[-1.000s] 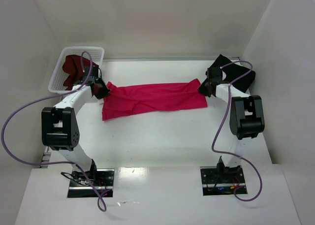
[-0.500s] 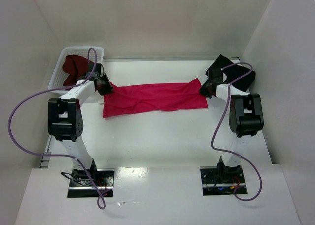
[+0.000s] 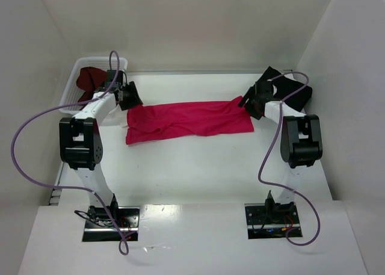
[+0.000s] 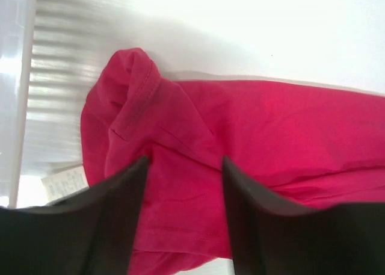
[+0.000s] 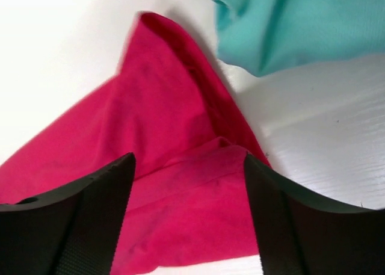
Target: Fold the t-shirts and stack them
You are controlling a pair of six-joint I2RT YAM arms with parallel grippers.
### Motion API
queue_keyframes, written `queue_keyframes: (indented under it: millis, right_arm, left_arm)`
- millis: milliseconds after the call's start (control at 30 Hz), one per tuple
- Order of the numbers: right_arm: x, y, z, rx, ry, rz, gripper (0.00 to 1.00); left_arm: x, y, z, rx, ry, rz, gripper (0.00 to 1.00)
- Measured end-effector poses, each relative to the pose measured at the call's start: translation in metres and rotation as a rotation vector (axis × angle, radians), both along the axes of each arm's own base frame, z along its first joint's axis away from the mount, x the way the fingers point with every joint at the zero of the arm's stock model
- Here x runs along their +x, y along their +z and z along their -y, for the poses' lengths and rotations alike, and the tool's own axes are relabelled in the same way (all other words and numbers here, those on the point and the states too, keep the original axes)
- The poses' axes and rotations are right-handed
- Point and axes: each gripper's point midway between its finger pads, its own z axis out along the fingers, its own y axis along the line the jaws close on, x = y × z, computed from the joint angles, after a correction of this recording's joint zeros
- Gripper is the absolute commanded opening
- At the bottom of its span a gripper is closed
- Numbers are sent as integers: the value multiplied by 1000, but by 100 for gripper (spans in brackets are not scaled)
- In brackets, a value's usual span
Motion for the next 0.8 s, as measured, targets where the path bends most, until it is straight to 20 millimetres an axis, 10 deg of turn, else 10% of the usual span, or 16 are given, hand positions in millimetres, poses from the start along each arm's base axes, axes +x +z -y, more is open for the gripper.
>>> queue_keyframes:
  millis: [167, 400, 633, 800]
  right_arm:
    - [6, 51, -22, 5, 77, 111, 88]
    - [2, 130, -132, 109, 341, 306, 88]
    - [-59, 87, -266, 202, 624, 186, 87]
    - [-89, 43, -320, 222, 713, 73, 87]
  left_arm:
    - [-7, 16, 5, 12, -33, 17, 77]
    - [-44, 82, 30, -3, -88, 152, 78]
    - [-107, 54, 34, -71, -49, 69, 77]
    - [-126, 21, 33, -94, -5, -43, 75]
